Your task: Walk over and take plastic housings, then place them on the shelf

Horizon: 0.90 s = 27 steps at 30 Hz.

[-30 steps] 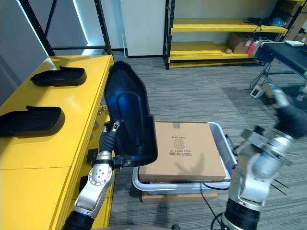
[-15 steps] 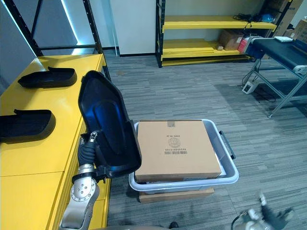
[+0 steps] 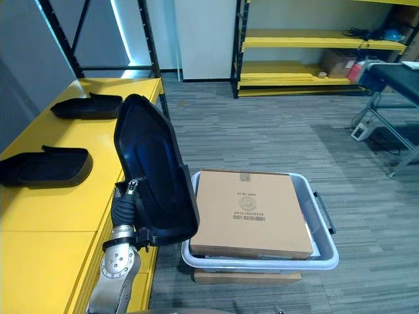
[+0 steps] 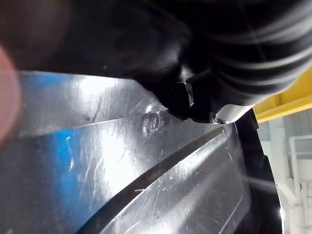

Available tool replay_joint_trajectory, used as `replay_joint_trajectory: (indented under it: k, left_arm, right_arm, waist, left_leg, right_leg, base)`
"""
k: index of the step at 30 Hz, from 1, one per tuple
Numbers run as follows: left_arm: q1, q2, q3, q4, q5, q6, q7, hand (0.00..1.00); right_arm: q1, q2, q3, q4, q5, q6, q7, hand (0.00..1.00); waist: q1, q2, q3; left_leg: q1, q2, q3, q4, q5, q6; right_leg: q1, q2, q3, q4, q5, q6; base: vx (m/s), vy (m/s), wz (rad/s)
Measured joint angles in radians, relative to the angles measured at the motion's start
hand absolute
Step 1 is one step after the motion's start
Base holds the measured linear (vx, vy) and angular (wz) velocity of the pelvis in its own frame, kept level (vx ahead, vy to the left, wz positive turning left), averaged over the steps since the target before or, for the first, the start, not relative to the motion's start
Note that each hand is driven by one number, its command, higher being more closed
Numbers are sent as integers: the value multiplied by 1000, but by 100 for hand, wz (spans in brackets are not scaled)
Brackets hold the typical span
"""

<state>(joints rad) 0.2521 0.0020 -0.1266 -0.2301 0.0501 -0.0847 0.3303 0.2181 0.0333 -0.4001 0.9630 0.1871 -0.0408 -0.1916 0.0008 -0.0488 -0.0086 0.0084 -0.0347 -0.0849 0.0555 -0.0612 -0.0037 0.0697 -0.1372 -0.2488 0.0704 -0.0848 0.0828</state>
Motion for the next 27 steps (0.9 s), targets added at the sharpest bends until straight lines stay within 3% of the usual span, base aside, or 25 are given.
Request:
replay_joint_trajectory:
  k: [4,6,7,8,9,11,12,13,14,15,16,17,18,21,22,23,24,25,26,27]
  left_arm:
    - [-2,-1,-29,-12,0,-3,2,100]
    - [-2,-2,-39,-37,0,-3,2,100]
    - [-3,-5,-38,-61,-1,-3,2,100]
    - [-3,-9,-40,-84,-1,-8,5,100]
    - [-5,-11,-41,-90,-2,-16,6,100]
    - [-8,-43,-60,-96,-2,-32,26,100]
    - [-9,-50,-63,-96,-2,-33,27,100]
    - [-15,-52,-70,-97,-2,-37,26,100]
    - [-36,-39,-89,-93,-2,-47,22,100]
    - [-43,-32,-98,-88,-2,-52,22,100]
    - [-66,-14,-108,-75,-2,-57,22,100]
    - [-64,-19,-115,-74,-2,-58,25,100]
    - [-78,-14,-111,-62,0,-61,27,100]
    - [-82,2,-92,-38,12,-55,58,100]
    - [-80,2,-88,-36,17,-55,65,100]
    - [-74,2,-84,-35,35,-55,80,100]
    - [-70,4,-87,-32,41,-54,92,100]
    - [-71,7,-87,-32,42,-55,95,100]
    - [-75,7,-88,-32,42,-55,109,100]
    - [-75,7,-88,-32,43,-55,110,100]
  right_arm:
    - [-41,-10,71,4,-43,0,-5,0]
    - [-78,-15,106,3,-44,-2,-15,0]
    - [-103,-11,107,3,-46,-2,-24,0]
    - [-115,-12,111,-2,-55,-1,-31,0]
    - [-116,-15,119,-1,-57,1,-37,0]
    - [-101,-36,133,-2,-70,6,-52,0]
    - [-92,-39,133,-5,-73,7,-53,0]
    - [-89,-50,132,-13,-74,5,-53,0]
    - [-97,-50,125,8,-72,5,-50,0]
    - [-94,-49,124,28,-71,0,-48,0]
    - [-111,-38,126,58,-72,-3,-50,0]
    - [-116,-51,124,63,-74,-1,-49,0]
    - [-130,-58,126,78,-76,0,-49,0]
    - [-147,-58,126,92,-81,-1,-47,0]
    - [-147,-57,126,93,-81,1,-47,0]
    - [-146,-57,126,89,-81,0,-48,0]
    - [-138,-58,125,83,-79,-2,-47,0]
    - [-137,-57,125,81,-78,-7,-47,0]
    - [-137,-55,127,74,-75,-11,-47,0]
    - [-137,-54,127,73,-75,-12,-47,0]
  waist:
    - [35,-2,31]
    - [43,1,61]
    - [48,12,80]
    - [44,12,89]
    - [43,12,91]
    - [44,48,89]
    - [44,56,86]
    - [45,78,82]
    - [26,76,89]
    - [4,52,79]
    - [7,31,88]
    - [22,46,91]
    - [17,63,91]
    - [17,65,91]
    - [16,62,92]
    - [16,61,94]
    - [12,64,97]
    - [8,61,97]
    - [1,49,108]
    - [1,48,110]
  left_leg:
    - [-85,-27,-115,80,8,-13]
    - [-121,-36,-158,90,26,-39]
    - [-153,-11,-101,85,-3,-15]
    - [-190,40,46,98,-6,-11]
    - [-212,71,126,135,-7,-9]
    - [-272,228,443,342,-45,55]
    - [-268,254,483,384,-50,71]
    - [-275,251,509,411,-50,61]
    - [-272,185,473,336,-38,62]
    - [-254,140,441,251,-27,55]
    - [-259,132,474,331,-64,99]
    - [-225,158,455,345,-80,45]
    - [-210,132,406,289,-102,13]
    - [-226,92,383,299,-100,25]
    - [-225,84,376,299,-101,27]
    - [-220,70,349,289,-109,44]
    - [-203,59,317,269,-106,57]
    - [-198,55,299,256,-101,59]
    - [-178,41,259,235,-94,52]
    - [-175,37,251,231,-93,52]
  right_leg:
    - [0,-21,-150,66,-43,-7]
    - [-7,-36,-216,92,-59,-9]
    - [-8,-41,-276,109,-64,-13]
    - [-8,-47,-333,111,-64,-14]
    - [-13,-52,-358,115,-64,-14]
    - [-20,-84,-443,179,-72,-15]
    - [-19,-96,-457,204,-79,-9]
    - [-17,-113,-482,254,-97,2]
    - [-29,-117,-487,261,-139,-12]
    - [-24,-141,-494,225,-131,-6]
    - [-3,-173,-552,199,-97,21]
    - [7,-163,-561,187,-86,27]
    - [16,-163,-573,180,-67,44]
    - [32,-185,-599,174,-31,40]
    - [33,-190,-594,181,-33,31]
    - [22,-195,-539,214,-44,-27]
    - [-20,-189,-401,280,-93,-127]
    - [-45,-163,-292,295,-128,-122]
    - [-84,-84,-87,306,-181,-95]
    - [-95,-73,-49,312,-190,-93]
  base:
    - [-85,-35,114]
    - [-125,-13,111]
    - [-199,10,136]
    - [-199,10,138]
    - [-148,13,135]
    - [-54,159,107]
    - [-29,232,78]
    - [-82,202,111]
    - [-112,166,138]
    - [-70,155,160]
    - [-4,98,96]
    - [-8,178,79]
    - [-63,157,36]
    - [-19,179,35]
    - [-2,185,38]
    - [-35,119,45]
    - [-38,97,53]
    - [-41,26,85]
    - [-26,-21,67]
    - [-25,-41,88]
